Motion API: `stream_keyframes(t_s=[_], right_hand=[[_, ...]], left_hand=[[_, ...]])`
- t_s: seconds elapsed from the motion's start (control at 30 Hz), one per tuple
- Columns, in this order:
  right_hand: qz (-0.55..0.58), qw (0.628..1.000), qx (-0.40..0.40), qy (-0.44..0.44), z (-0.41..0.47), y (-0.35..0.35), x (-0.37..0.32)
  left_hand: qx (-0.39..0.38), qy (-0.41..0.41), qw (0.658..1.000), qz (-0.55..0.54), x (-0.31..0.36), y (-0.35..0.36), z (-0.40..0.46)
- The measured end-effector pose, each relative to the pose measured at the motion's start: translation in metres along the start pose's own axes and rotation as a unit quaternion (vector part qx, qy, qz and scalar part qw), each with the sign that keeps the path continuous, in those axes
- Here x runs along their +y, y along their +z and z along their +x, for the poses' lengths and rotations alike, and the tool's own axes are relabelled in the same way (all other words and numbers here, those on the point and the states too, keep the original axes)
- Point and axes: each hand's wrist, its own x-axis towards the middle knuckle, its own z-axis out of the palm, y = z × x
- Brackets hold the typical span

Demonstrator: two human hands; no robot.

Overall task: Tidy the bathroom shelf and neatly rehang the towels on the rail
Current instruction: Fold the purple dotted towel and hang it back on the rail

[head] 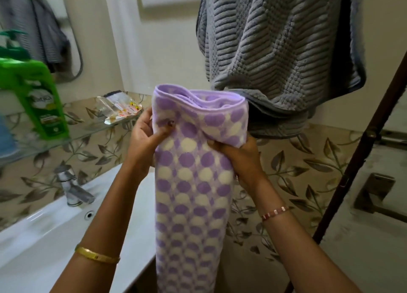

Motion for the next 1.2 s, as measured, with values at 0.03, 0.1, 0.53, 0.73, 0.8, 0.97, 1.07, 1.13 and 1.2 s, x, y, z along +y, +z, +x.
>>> stream_keyframes(t_s=[0.03, 0.1, 0.53, 0.73, 0.8, 0.97, 1.07, 1.13, 1.2], right_hand=[[0.014, 1.0, -0.006, -0.02, 0.003, 0.007, -0.01], [0.031, 0.998, -0.01, -0.058, 0.011, 0.019, -0.03], [0.055, 0.974, 0.002, -0.22, 0.068, 0.045, -0.153], [-0.248, 0.881, 0.109, -0.389, 0.086, 0.054, -0.176], [-0.374, 0.81, 0.139, -0.431, 0.078, 0.052, -0.165], [-0.514, 0.708, 0.131, -0.466, 0.055, 0.052, -0.115], [-0.547, 0.68, 0.133, -0.47, 0.056, 0.053, -0.105], [-0.538, 0.682, 0.136, -0.476, 0.063, 0.056, -0.109], [-0.538, 0.679, 0.143, -0.479, 0.072, 0.062, -0.119]], left_hand=[[0.001, 0.0, 1.0, 0.017, 0.003, -0.003, -0.002], [-0.002, -0.021, 0.999, 0.048, 0.005, -0.006, -0.009], [0.019, -0.081, 0.996, -0.009, 0.007, 0.02, 0.008], [0.088, -0.009, 0.996, -0.034, 0.046, 0.049, 0.051], [0.1, 0.016, 0.994, -0.031, 0.056, 0.055, 0.061], [0.097, 0.069, 0.993, -0.027, 0.082, 0.058, 0.085], [0.087, 0.087, 0.992, -0.025, 0.097, 0.056, 0.098], [0.084, 0.093, 0.992, -0.028, 0.107, 0.053, 0.107], [0.081, 0.098, 0.991, -0.03, 0.119, 0.049, 0.118]])
